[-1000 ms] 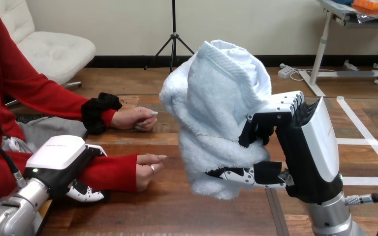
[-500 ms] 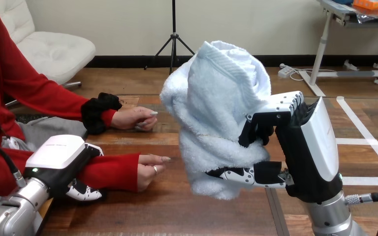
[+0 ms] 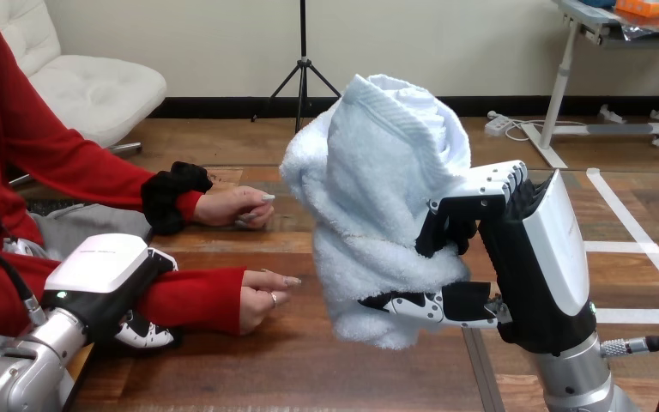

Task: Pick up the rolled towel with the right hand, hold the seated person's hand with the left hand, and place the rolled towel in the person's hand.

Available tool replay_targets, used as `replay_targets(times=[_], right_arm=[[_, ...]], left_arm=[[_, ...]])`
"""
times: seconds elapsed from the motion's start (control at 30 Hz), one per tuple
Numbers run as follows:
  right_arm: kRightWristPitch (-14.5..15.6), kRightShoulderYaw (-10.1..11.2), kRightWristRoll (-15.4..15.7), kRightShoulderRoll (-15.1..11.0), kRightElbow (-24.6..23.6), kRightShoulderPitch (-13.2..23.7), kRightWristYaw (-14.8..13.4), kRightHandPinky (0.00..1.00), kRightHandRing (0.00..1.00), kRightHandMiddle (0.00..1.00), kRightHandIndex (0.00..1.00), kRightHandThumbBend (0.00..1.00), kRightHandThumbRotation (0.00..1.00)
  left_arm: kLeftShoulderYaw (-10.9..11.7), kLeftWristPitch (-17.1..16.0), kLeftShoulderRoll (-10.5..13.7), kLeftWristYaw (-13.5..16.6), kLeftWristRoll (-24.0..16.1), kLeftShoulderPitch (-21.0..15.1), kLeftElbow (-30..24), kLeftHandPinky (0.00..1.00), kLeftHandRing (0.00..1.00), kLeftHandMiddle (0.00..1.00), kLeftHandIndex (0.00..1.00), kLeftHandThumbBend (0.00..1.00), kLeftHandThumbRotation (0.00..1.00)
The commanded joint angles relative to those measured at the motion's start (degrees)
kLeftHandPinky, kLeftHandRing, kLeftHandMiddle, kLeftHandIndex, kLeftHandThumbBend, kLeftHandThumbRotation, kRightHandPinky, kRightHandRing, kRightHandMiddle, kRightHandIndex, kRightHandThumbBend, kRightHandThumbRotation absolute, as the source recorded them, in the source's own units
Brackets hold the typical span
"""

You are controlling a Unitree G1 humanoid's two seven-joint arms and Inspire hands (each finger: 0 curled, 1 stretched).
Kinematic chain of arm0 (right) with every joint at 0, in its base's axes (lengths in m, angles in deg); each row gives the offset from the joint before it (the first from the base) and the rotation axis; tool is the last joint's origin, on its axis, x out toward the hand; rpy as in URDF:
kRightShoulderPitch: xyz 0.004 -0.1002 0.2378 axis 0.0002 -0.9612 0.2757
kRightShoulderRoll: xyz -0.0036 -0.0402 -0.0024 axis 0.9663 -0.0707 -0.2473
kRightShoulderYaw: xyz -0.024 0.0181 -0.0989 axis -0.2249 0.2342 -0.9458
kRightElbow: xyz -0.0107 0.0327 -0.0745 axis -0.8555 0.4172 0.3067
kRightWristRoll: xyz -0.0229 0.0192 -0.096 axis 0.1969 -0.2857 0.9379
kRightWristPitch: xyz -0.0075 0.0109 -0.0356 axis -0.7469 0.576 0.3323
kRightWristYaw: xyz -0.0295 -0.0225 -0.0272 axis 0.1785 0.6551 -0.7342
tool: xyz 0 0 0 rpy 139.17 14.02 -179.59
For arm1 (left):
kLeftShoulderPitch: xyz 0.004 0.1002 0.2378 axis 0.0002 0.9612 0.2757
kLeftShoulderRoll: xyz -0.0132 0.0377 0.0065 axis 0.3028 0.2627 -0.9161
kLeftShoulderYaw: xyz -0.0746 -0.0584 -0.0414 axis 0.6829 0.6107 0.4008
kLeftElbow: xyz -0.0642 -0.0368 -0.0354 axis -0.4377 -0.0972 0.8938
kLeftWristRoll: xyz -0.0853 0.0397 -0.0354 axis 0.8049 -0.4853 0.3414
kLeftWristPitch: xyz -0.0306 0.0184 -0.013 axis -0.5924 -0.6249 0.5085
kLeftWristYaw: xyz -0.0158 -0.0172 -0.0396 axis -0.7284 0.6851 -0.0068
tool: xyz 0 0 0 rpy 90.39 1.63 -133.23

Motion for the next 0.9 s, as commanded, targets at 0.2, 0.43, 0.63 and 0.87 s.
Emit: replay_targets(times=[0.2,0.43,0.63,0.87], right_arm=[[-1.4,1.8,-1.9,0.5,2.1,5.8,-0.6,0.03,0.06,0.11,0.09,0.82,0.00],[-2.4,1.5,-2.2,0.3,4.3,6.6,-0.4,0.03,0.07,0.11,0.09,0.84,0.00],[-3.0,1.3,-2.5,0.4,6.8,7.5,-0.1,0.03,0.07,0.12,0.10,0.83,0.00],[-4.3,1.1,-2.8,0.4,10.4,9.0,0.1,0.04,0.07,0.12,0.10,0.82,0.00]], left_arm=[[0.0,-0.4,-0.5,0.6,0.3,-1.0,-1.9,0.39,0.41,0.45,0.47,0.87,0.09],[0.2,-0.9,-0.5,1.5,0.5,-0.6,-2.7,0.38,0.39,0.44,0.46,0.86,0.07],[0.7,-1.6,-0.4,1.9,1.1,-0.1,-3.7,0.37,0.38,0.43,0.45,0.83,0.05],[1.7,-2.0,-0.1,1.5,2.4,1.1,-6.1,0.38,0.38,0.42,0.44,0.82,0.03]])
